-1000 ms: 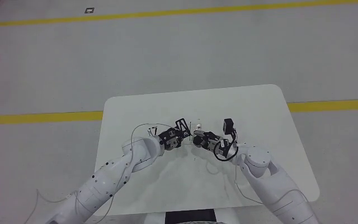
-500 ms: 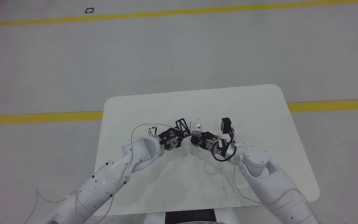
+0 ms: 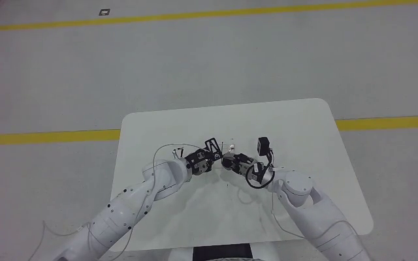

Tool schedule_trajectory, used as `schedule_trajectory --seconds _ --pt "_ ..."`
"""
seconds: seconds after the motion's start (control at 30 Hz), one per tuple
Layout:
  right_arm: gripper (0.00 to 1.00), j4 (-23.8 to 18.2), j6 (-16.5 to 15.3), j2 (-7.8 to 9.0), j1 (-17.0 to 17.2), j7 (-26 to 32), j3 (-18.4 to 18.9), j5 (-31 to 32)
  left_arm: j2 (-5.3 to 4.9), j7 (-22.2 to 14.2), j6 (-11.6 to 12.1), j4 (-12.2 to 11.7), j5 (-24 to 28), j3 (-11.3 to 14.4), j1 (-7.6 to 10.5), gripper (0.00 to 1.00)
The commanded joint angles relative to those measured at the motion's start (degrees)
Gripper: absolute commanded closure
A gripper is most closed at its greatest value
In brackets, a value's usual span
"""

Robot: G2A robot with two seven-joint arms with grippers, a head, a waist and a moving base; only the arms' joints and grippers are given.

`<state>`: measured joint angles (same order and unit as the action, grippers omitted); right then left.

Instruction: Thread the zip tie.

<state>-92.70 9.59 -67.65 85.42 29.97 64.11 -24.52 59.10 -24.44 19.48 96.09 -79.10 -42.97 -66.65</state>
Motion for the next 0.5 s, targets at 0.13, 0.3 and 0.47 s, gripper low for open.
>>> schedule_trajectory --seconds 0.13,0.3,0.47 --pt "0.87 -0.13 0.11 -0.02 -0.02 0.01 -0.23 0.20 0.00 0.00 0.00 0.00 0.00 0.00 0.00 1.00" --pt "0.88 -0.11 0.14 -0.04 -0.10 0.31 -0.35 0.10 0.00 0.00 0.00 0.00 0.00 0.00 0.00 1.00" --pt "0.92 -0.01 0.34 -0.08 -0.21 0.13 -0.49 0.11 0.00 0.00 0.00 0.00 0.00 0.00 0.00 1.00"
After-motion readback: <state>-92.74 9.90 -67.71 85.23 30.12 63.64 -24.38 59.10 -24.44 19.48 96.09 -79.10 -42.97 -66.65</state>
